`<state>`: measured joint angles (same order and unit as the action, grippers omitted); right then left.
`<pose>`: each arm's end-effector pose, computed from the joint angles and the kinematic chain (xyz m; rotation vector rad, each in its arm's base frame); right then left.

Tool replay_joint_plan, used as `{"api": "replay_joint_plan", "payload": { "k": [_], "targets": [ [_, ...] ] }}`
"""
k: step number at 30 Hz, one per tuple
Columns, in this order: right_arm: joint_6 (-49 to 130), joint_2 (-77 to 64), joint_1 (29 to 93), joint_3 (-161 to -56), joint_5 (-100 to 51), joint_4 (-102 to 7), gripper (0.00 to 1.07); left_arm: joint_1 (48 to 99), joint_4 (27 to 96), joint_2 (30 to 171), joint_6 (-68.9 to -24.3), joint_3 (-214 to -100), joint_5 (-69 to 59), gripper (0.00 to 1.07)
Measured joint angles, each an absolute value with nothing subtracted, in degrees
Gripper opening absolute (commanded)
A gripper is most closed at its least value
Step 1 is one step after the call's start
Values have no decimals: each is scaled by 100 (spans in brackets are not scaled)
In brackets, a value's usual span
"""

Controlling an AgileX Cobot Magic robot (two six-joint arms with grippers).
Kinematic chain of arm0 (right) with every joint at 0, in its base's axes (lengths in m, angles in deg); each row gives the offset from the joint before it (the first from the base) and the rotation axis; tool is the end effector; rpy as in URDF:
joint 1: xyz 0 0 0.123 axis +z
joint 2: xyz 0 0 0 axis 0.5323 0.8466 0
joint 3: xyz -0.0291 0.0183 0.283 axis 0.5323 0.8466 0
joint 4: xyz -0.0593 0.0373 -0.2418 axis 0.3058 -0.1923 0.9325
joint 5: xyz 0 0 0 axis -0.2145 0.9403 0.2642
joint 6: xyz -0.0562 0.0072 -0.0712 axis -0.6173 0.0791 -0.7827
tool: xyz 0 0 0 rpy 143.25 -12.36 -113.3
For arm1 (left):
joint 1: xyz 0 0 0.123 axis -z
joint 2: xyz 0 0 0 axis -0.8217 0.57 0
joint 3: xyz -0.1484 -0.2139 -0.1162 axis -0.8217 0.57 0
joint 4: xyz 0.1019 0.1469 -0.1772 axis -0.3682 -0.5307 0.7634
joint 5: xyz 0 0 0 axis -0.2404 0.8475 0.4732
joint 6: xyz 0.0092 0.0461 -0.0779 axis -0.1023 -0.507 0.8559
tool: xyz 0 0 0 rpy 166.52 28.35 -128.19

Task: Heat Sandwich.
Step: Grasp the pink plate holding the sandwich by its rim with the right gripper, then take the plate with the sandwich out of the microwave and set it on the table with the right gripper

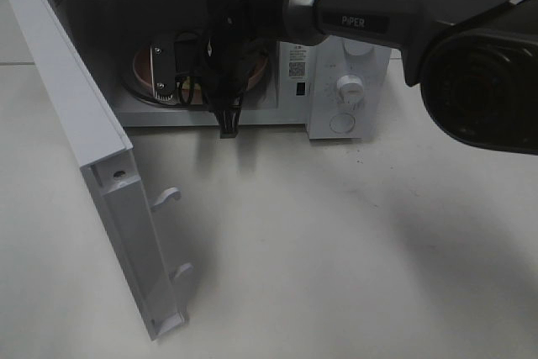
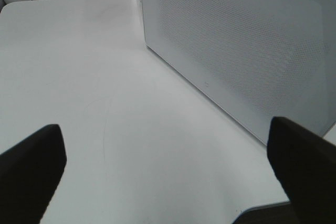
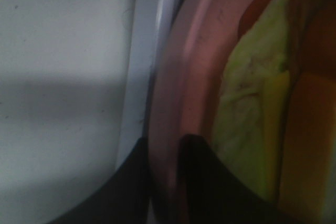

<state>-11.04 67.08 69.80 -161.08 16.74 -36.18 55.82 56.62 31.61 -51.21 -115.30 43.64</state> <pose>0.4387 0.3252 0.1384 -1.9473 1.6360 -0.3317 -0.0058 -0.0129 0.2797 0.1633 2.0080 -0.1114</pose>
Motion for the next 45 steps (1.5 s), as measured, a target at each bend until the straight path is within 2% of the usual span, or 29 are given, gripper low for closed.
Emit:
{"api": "replay_joint_plan", "payload": {
  "k": [13, 30, 39, 45],
  "targets": [
    [-1179, 6697, 6986, -16137, 1560, -3618, 0, 5582, 5662, 3161, -5127, -11530, 4364, 101],
    [-2136, 6582, 6969, -16119, 1846, -4070, 0, 5582, 5662, 3161, -5127, -11530, 4364, 101],
    [-2565, 6198, 6969, -15524, 1588, -4070, 0, 5582, 5662, 3161, -5127, -11530, 4364, 101],
    [-3024, 5734, 6992, -14710, 1222, -4093, 0, 5582, 5662, 3161, -5127, -11530, 4364, 101]
  ]
}}
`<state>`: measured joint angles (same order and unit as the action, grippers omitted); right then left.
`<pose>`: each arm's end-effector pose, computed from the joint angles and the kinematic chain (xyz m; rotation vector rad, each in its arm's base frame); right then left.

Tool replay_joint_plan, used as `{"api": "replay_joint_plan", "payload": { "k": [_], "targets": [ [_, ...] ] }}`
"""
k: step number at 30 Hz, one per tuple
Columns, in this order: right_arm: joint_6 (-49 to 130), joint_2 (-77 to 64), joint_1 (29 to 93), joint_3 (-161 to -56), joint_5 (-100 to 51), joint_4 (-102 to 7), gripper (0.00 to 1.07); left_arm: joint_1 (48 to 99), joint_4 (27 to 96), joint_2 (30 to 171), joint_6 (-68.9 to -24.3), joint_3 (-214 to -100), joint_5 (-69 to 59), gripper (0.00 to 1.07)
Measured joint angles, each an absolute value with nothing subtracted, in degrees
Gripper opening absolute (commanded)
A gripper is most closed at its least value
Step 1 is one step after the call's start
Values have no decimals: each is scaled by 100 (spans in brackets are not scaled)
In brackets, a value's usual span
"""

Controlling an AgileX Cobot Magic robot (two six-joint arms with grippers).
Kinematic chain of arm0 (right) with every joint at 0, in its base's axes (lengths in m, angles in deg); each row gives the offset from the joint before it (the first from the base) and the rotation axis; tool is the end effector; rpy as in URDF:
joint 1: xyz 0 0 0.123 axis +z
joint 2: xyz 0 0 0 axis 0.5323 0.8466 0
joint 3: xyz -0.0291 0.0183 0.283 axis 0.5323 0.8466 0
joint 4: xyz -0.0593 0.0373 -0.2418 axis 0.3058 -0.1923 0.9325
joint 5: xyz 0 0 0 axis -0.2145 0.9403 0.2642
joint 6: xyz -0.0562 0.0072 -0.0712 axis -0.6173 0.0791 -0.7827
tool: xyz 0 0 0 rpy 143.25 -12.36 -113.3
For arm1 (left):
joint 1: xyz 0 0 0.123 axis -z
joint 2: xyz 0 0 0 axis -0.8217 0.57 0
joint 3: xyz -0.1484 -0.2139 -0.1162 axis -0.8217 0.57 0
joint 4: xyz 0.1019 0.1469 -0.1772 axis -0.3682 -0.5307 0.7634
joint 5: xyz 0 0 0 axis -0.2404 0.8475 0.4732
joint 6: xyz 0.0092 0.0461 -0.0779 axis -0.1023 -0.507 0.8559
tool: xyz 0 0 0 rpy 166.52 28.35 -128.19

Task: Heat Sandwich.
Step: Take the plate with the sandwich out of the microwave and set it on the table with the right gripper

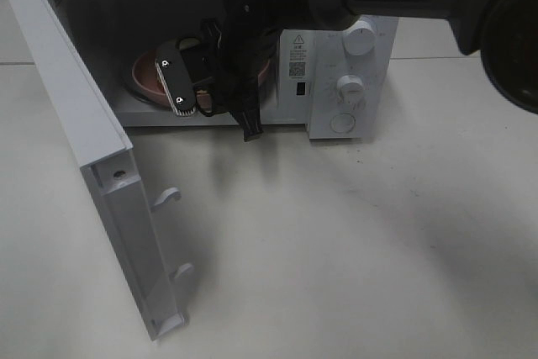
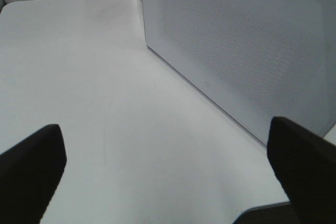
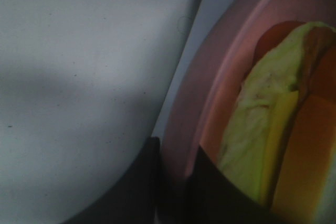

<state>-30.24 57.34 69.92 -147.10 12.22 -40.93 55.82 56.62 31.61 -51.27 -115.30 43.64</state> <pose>0.4096 0.3106 0.1597 -2.1797 1.3412 -0.3655 -0.0058 -0.0129 0.2797 0.1643 2.0078 -0.1107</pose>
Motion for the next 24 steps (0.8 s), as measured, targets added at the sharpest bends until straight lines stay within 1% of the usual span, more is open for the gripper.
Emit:
{"api": "replay_joint_plan", "payload": {
  "k": [2, 6, 7, 10, 24],
  "targets": [
    [-3052, 5671, 7003, -14601, 1164, -4111, 0, 5582, 5662, 3161, -5127, -11530, 4364, 101],
    [-3322, 5350, 7072, -13942, 781, -4116, 0, 5582, 5662, 3161, -5127, -11530, 4364, 101],
    [-3322, 5350, 7072, -13942, 781, -4116, 0, 5582, 5662, 3161, -5127, -11530, 4364, 101],
    [-3471, 5070, 7135, -13507, 603, -4076, 0, 5582, 5662, 3161, -5127, -11530, 4364, 101],
    [-3694, 4170, 7204, -12384, 110, -3870, 0, 5582, 5662, 3161, -5127, -11530, 4364, 101]
  ]
}}
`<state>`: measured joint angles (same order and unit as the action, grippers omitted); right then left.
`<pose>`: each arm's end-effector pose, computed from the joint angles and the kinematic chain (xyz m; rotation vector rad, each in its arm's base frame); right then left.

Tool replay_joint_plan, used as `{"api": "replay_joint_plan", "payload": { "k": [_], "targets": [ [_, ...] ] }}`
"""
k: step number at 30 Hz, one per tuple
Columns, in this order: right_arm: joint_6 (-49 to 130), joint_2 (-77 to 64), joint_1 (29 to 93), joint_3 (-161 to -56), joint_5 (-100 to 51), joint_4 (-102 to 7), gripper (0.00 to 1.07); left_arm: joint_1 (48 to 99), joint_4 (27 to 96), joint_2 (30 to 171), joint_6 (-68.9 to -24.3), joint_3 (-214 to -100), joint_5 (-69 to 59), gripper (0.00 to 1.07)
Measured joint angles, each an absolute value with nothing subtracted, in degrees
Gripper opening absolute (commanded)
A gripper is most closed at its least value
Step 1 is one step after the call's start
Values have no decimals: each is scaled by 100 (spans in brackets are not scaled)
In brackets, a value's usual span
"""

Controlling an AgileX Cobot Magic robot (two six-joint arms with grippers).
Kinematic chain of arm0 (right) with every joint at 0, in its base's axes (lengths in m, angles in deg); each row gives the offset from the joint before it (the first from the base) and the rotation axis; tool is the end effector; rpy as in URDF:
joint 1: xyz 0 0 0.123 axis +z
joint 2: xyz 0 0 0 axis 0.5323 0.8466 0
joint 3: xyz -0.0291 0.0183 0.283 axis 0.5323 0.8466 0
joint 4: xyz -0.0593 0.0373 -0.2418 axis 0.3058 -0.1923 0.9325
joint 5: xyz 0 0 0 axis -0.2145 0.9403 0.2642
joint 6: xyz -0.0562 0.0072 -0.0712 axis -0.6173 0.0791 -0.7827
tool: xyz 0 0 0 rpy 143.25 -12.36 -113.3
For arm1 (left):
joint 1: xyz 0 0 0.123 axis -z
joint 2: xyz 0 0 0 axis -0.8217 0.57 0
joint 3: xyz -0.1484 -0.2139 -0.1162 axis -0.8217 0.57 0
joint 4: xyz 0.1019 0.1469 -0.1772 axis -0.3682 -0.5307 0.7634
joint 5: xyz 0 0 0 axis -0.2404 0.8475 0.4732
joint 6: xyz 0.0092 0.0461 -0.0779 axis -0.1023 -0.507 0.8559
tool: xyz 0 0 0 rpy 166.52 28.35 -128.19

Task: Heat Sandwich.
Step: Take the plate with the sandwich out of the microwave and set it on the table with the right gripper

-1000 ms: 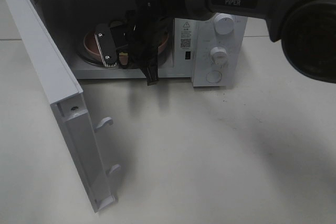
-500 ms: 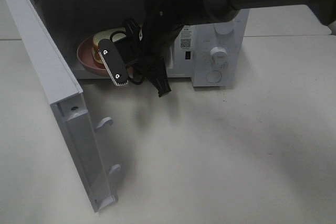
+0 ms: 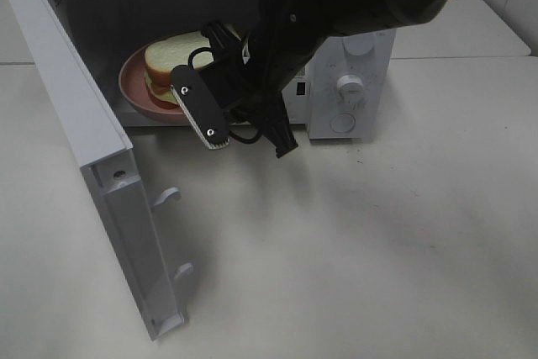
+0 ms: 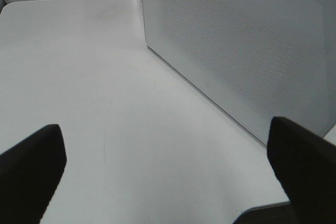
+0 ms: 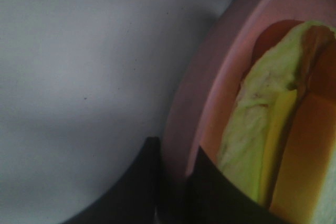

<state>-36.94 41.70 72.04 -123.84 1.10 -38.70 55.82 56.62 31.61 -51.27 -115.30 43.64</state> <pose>0.3484 0.2847 0.1842 -2.2570 1.0963 -0.4353 -0.0058 -0.0129 0.2797 0.1643 2.0078 -0.1107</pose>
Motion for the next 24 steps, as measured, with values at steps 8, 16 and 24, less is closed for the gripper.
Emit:
{"api": "replay_joint_plan", "payload": {
  "k": [8, 16, 24],
  "targets": [
    [-3946, 3551, 7204, -11461, -148, -3853, 0, 5582, 5662, 3161, -5127, -11530, 4364, 101],
    [-4055, 2881, 7215, -10590, -411, -3853, 0, 5582, 5662, 3161, -5127, -11530, 4364, 101],
    [-4055, 2136, 7221, -9771, -423, -3853, 0, 5582, 5662, 3161, -5127, -11530, 4364, 101]
  ]
}}
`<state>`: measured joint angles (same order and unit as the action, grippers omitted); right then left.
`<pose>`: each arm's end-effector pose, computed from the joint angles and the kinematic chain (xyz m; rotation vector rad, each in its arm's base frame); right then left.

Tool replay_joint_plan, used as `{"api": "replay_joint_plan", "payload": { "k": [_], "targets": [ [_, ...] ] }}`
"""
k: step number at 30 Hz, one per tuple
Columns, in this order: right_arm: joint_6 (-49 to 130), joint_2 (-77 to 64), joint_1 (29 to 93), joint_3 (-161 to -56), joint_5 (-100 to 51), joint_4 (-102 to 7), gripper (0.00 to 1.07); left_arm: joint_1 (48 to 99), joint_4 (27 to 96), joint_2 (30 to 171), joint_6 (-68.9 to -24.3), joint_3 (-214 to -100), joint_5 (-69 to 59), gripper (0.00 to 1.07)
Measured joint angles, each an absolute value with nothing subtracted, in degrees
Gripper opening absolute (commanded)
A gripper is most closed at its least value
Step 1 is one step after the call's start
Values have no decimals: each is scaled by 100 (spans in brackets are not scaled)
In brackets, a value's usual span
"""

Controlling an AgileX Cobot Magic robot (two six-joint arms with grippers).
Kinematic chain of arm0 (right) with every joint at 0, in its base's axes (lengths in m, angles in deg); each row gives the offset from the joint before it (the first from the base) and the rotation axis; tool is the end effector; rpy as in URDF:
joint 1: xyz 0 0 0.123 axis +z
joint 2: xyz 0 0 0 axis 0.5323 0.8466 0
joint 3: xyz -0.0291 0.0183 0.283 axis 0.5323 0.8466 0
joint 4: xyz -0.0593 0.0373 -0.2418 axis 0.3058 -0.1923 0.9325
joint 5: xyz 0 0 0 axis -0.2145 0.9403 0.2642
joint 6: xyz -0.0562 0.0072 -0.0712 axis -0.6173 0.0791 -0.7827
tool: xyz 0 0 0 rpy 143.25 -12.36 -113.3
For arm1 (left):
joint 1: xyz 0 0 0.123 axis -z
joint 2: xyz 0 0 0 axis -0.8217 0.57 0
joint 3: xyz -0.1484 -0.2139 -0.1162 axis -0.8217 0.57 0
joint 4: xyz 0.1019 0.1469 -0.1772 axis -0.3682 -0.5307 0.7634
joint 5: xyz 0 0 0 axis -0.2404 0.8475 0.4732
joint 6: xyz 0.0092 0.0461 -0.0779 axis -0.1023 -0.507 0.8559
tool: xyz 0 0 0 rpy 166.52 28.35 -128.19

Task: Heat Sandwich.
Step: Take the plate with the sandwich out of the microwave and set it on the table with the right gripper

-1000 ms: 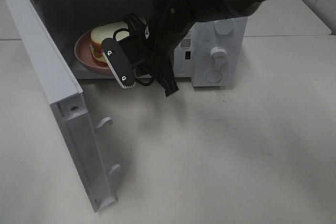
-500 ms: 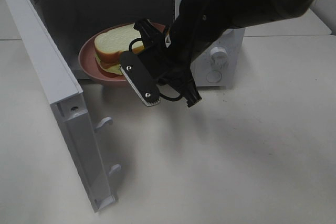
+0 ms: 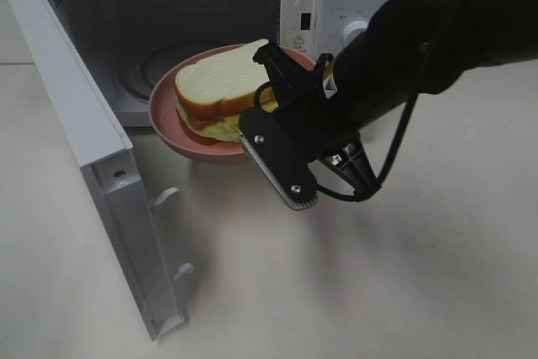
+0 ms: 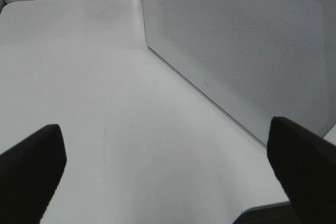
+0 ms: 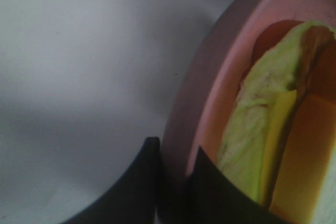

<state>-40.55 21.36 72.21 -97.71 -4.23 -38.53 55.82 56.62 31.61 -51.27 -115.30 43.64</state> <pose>0.2675 0.2198 0.2029 -2.3095 1.0129 -0.4448 -0.0058 -0.0129 0.2797 0.1643 2.0078 -0.1107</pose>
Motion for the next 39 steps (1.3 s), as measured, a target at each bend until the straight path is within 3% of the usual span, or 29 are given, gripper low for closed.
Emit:
{"api": "replay_joint_plan", "payload": {
  "k": [25, 39],
  "targets": [
    [-3757, -706, 7221, -7267, 47, -3824, 0, 5582, 5662, 3161, -5127, -11530, 4364, 101],
    [-3058, -2001, 7221, -6677, 683, -3515, 0, 5582, 5662, 3161, -5127, -11530, 4364, 101]
  ]
}}
